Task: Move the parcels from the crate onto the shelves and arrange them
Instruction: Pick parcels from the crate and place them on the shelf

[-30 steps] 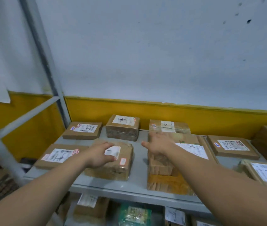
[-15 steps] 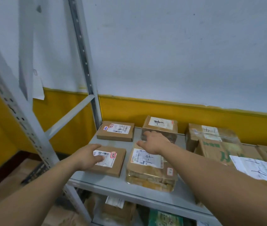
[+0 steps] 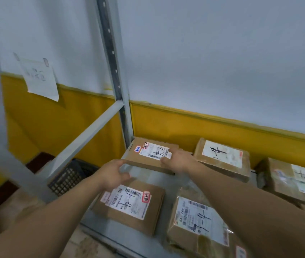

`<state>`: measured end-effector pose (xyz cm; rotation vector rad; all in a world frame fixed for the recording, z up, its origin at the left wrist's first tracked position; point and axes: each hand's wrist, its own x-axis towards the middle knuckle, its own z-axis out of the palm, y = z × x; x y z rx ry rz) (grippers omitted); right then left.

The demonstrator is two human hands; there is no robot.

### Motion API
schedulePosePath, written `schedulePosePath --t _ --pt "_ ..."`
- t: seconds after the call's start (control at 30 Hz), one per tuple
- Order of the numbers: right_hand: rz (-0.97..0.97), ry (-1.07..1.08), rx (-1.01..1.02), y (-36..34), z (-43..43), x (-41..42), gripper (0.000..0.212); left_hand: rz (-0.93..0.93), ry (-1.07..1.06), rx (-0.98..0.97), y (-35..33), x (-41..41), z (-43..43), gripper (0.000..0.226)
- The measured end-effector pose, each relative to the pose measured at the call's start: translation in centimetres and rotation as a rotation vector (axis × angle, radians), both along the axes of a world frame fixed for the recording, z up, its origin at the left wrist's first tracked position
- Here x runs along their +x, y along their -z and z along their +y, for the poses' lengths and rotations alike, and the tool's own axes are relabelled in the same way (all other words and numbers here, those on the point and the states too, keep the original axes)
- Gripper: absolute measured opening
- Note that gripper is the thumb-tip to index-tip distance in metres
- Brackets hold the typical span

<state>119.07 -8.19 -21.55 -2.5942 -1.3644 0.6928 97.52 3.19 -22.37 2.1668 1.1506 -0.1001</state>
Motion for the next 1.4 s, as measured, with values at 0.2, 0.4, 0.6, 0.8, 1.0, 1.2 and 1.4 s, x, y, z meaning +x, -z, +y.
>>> schedulePosePath --t 0.2,0.4,0.6,0.8,1.0,1.2,1.4 --pt "0.062 0.073 -0.025 2.3 3.0 1.2 0.062 0.011 0.058 0.076 3.2 2.8 4.1 0.063" --pt "0.168 0.28 -0.008 5.0 5.1 2.0 0.071 0.044 0.113 0.07 6.8 5.2 7.0 0.079" --pt "0.21 0.379 0.01 7.0 6.4 2.3 0.074 0.019 0.16 0.035 9.5 6.1 8.4 0.086" --pt "0.19 0.384 -0.009 7.5 6.3 2.4 0.072 -0.033 0.118 0.057 10.3 6.9 8.4 0.077" --pt "0.155 0.32 -0.05 7.2 5.4 1.5 0.073 -0.043 0.076 -0.021 10.3 6.3 8.4 0.076" --pt "0.143 0.311 -0.058 7.0 4.8 0.5 0.075 -0.028 0.051 0.008 10.2 5.4 7.2 0.081" --pt "0.161 0.325 -0.02 7.2 5.1 1.2 0.081 0.02 0.091 0.06 10.3 5.7 7.1 0.077"
